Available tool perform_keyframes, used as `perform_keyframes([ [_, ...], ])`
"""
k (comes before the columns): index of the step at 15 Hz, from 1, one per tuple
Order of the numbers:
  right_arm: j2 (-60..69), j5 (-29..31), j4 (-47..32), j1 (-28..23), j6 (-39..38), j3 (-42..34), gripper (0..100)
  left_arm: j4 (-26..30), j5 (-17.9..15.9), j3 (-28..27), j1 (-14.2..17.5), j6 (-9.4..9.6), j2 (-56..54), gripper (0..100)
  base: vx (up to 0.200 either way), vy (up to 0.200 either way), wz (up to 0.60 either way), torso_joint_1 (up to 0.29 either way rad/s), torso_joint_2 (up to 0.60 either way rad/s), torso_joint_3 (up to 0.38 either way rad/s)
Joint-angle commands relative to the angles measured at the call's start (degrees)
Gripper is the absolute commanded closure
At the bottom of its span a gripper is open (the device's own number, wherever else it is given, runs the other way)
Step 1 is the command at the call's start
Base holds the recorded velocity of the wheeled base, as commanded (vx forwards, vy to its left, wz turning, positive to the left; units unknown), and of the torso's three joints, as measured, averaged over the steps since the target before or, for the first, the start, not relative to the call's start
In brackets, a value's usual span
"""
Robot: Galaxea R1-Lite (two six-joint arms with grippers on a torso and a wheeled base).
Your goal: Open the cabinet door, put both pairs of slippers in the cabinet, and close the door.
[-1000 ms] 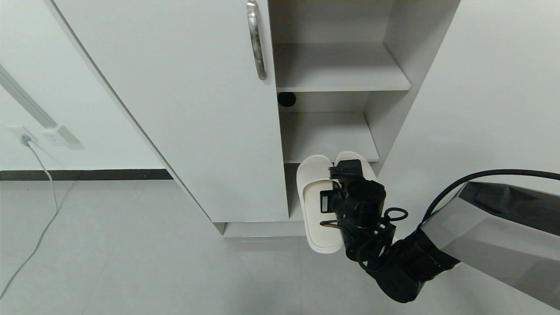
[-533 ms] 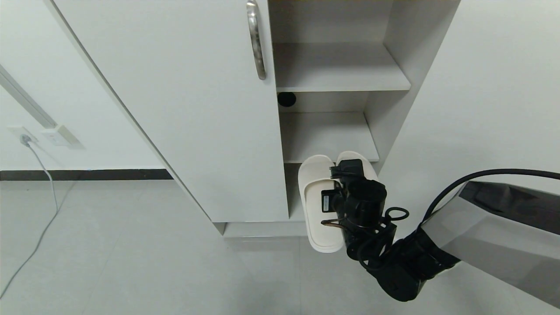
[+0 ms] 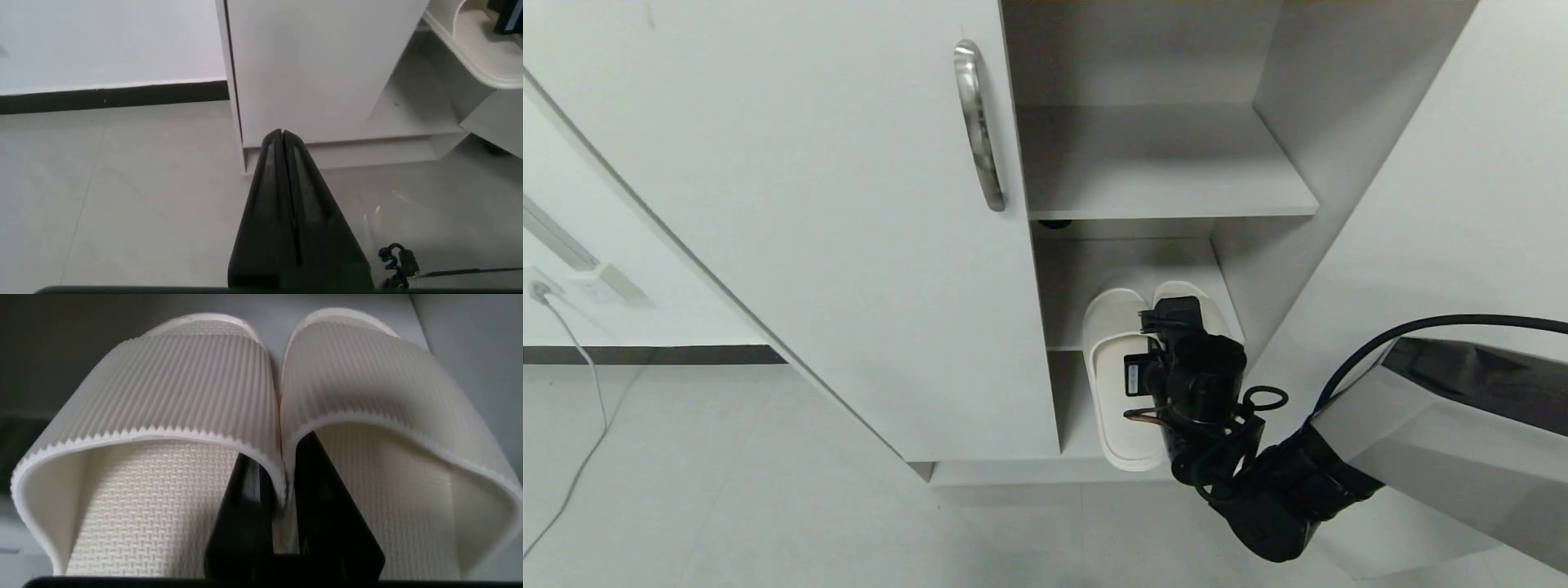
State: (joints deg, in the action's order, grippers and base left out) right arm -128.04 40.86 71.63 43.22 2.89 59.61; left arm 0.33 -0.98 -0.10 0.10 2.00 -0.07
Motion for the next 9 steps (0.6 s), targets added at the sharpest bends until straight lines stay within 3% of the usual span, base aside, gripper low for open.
perform_keyframes([
  [1,0.16,0.01,0.0,-0.33,0.01,-0.02,100,0.02,0.1,0.01,-0.01,0.02,0.07,100,0.0,0.0,0.0,0.0,0.0,0.0],
  [9,-0.81,-0.61,-0.26,-2.35,-0.25,1.91,100,0.02,0.01,0.01,-0.01,0.02,0.07,100,0.0,0.0,0.0,0.0,0.0,0.0],
])
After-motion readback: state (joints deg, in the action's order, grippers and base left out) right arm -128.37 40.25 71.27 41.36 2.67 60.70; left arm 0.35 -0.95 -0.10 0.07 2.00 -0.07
